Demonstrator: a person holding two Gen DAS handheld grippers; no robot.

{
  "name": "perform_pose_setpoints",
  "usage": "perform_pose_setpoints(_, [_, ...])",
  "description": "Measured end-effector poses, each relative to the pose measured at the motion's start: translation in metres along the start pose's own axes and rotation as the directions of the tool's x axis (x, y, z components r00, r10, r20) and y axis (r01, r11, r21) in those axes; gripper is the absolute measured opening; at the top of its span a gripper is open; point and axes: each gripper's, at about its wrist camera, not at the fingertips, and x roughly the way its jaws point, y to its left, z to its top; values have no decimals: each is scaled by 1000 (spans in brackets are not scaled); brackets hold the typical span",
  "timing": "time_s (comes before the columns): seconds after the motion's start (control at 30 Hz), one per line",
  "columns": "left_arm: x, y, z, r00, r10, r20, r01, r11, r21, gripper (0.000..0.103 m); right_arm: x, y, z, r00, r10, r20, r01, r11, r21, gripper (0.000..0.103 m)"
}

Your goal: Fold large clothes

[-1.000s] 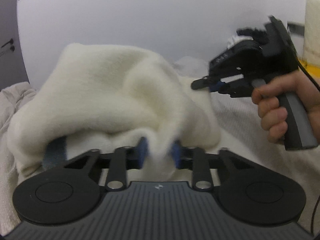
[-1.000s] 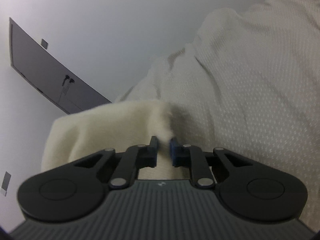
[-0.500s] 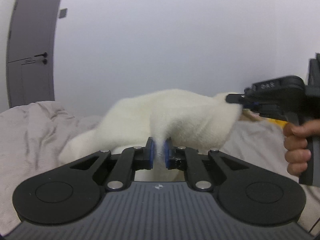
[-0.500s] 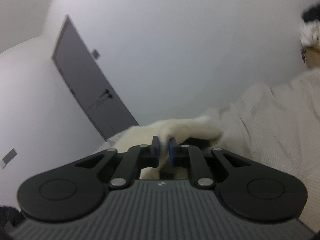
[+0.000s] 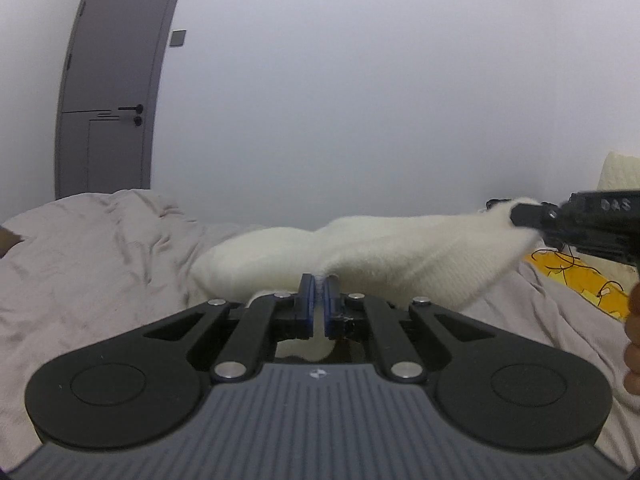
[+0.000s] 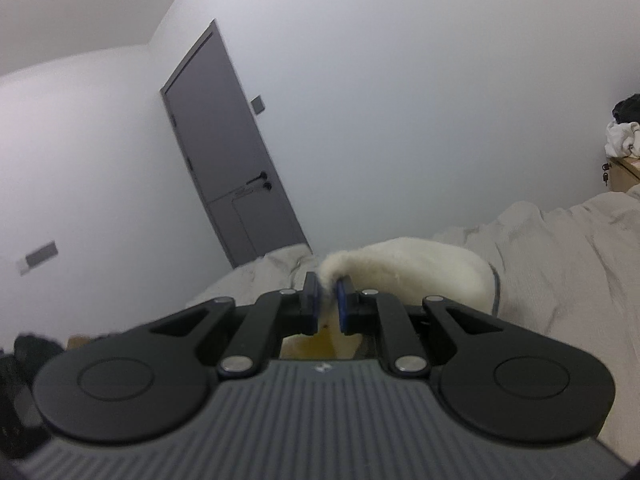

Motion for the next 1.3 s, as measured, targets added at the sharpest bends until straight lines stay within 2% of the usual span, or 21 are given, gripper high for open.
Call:
perform_pose_setpoints(0.2, [-42, 4, -39, 1000, 16, -21, -16, 1000, -1, 5, -32, 17, -38, 998, -29, -56, 29, 999, -16, 13])
perform_pose_setpoints(0.37, [-32, 9, -61, 993, 16, -114, -21, 999, -43, 5, -21, 14, -63, 977, -90, -194, 88, 996, -21, 13])
perform_pose_setpoints(0.57, [11, 23, -75, 977, 11, -212, -28, 997, -78, 5, 3, -8, -88, 933, -110, -343, 144, 987, 75, 13])
perform_pose_setpoints(0.7, [48, 33, -92, 961, -4, -278, -26, 994, -103, 6, 16, -20, -114, 893, -112, -436, 188, 973, 136, 13])
perform_pose_setpoints(0.87, [97, 46, -111, 936, -41, -350, -15, 988, -155, 6, 38, -39, -133, 856, -95, -508, 226, 953, 204, 15])
perform_pose_setpoints(0.97, [122, 60, -122, 930, -58, -364, -14, 981, -192, 6, 51, -47, -134, 853, -59, -518, 215, 945, 247, 15])
perform_pose_setpoints(1.1, [148, 72, -133, 932, -87, -352, -2, 969, -245, 7, 62, -59, -141, 854, -31, -520, 204, 938, 279, 15])
perform_pose_setpoints(1.3, [163, 80, -137, 933, -120, -340, 20, 958, -285, 7, 79, -76, -151, 847, 16, -531, 207, 911, 357, 15])
